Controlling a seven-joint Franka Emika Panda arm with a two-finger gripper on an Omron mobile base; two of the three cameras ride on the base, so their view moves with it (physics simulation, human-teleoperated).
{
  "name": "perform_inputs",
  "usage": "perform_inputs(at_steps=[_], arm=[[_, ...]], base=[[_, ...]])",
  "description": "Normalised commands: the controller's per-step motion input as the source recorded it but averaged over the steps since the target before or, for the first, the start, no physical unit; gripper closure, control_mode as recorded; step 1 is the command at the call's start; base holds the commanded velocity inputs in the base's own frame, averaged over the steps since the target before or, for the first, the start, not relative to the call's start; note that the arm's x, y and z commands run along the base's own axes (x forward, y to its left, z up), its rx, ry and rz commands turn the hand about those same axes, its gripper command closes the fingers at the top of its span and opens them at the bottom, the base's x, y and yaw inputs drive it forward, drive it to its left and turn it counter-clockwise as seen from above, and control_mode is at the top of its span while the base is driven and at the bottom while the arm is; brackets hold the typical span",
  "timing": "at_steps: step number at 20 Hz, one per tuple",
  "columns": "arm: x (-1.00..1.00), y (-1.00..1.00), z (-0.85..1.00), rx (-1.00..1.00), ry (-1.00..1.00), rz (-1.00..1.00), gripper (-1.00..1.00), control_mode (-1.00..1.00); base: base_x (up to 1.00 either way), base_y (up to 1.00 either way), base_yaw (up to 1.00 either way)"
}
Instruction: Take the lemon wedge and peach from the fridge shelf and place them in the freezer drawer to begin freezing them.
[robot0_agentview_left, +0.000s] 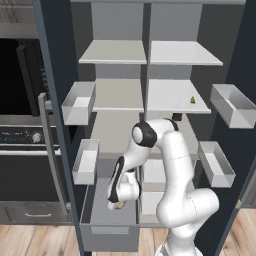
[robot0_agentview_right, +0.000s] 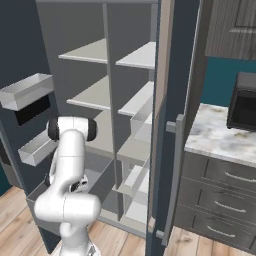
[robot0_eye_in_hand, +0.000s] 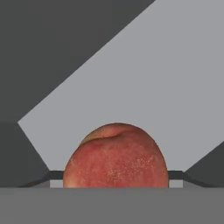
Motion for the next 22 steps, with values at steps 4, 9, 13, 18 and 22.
perform_inputs(at_steps=[4, 9, 13, 18, 22], arm=[[0.54, 0.35, -0.31, -0.05, 0.00, 0.00, 1.00, -1.00], [0.53, 0.37, -0.42, -0.07, 0.08, 0.00, 1.00, -1.00], [0.54, 0.34, -0.37, -0.06, 0.14, 0.00, 1.00, -1.00], [0.46, 0.10, -0.47, -0.04, 0.17, 0.00, 1.00, -1.00], [0.11, -0.05, -0.91, -0.08, 0.14, 0.00, 1.00, -1.00]], base=[[0.00, 0.00, 0.00], [0.00, 0.00, 0.00], [0.00, 0.00, 0.00], [0.00, 0.00, 0.00], [0.00, 0.00, 0.00]])
